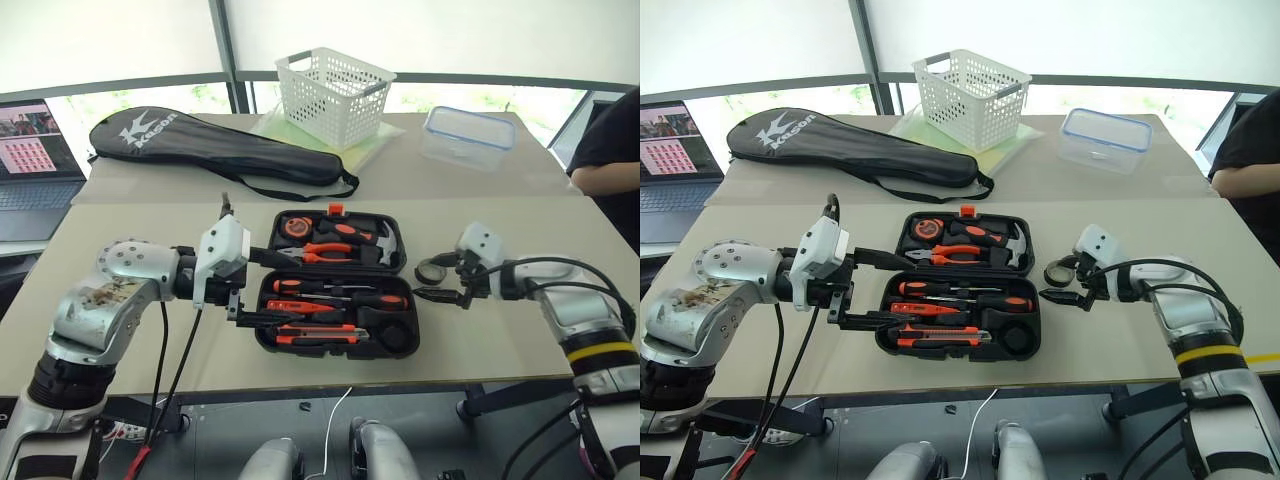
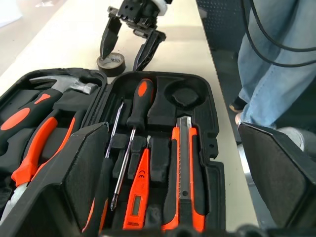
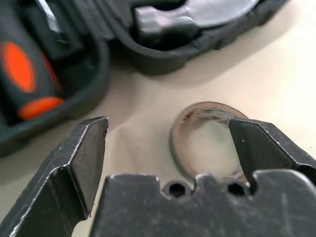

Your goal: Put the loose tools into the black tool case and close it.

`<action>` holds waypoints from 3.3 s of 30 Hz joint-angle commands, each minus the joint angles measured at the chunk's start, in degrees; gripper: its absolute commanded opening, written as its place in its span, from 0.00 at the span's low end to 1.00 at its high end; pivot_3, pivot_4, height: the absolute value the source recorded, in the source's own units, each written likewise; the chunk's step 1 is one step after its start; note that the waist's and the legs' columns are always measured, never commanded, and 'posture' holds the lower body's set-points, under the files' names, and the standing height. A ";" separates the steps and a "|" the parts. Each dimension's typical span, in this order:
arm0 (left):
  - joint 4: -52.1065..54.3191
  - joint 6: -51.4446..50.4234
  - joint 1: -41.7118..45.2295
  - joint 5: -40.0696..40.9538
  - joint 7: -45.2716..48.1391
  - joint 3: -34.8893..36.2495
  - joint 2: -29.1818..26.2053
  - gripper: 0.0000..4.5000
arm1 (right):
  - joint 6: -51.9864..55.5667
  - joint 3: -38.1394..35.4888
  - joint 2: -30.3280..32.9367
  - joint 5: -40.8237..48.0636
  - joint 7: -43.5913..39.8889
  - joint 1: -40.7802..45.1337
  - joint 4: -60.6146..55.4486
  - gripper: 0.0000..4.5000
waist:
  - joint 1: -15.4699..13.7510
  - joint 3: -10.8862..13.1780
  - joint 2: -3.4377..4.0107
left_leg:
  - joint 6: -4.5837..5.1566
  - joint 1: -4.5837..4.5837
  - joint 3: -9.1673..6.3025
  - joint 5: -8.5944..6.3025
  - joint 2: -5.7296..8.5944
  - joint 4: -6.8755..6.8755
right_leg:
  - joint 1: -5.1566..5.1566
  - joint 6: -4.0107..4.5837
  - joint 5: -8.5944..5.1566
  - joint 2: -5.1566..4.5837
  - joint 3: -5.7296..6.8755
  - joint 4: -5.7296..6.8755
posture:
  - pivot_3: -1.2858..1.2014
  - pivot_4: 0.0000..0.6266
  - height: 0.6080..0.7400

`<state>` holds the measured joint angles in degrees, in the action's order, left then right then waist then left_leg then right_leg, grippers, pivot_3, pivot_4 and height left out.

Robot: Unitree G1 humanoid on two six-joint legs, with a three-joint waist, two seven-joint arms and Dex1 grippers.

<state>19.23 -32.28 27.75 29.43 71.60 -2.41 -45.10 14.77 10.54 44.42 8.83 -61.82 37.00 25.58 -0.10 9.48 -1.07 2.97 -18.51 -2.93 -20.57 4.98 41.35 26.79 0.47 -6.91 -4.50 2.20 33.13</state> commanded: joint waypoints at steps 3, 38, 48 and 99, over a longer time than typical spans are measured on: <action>1.30 1.08 1.98 0.31 -0.95 -0.36 0.21 1.00 | -3.60 0.86 -1.02 -4.54 -0.46 2.39 4.74 0.53 | 0.07 0.00 0.01 | -0.01 0.02 -0.03 0.00 -0.02 -0.05 | 0.01 0.02 -0.01 0.00 -0.01 -0.02 | 0.52 0.24 1.00; -2.95 7.93 4.17 -3.70 3.39 -9.77 3.82 1.00 | 15.27 4.36 9.05 7.18 -11.15 -14.92 -48.16 0.35 | -0.56 0.04 0.10 | -0.08 -0.11 -0.04 0.05 -0.07 0.07 | 0.09 0.09 0.04 0.05 -0.02 0.05 | 0.52 0.24 1.00; -3.98 8.59 3.18 -4.91 2.60 -8.47 3.48 1.00 | 18.15 0.10 10.34 11.79 -10.85 -14.56 -50.81 0.96 | -0.53 0.05 0.09 | -0.08 -0.10 -0.04 0.05 -0.10 0.07 | 0.09 0.09 0.04 0.06 -0.04 0.06 | 0.52 0.24 1.00; -17.93 9.13 -21.19 -12.49 -11.47 7.39 -3.84 0.07 | -1.10 -10.39 6.34 1.80 -3.76 -21.38 -23.39 0.06 | -0.10 0.03 0.13 | -0.09 0.11 0.12 0.06 -0.11 -0.35 | 0.17 0.13 0.07 0.08 -0.12 0.08 | 0.52 0.24 1.00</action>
<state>5.53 -20.43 4.99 17.83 62.96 1.70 -47.64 11.12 3.33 49.38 10.44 -67.39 13.38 1.34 -0.20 9.51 -0.94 2.88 -18.35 -2.80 -20.51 4.87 41.00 26.91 0.61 -6.83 -4.41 2.09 33.21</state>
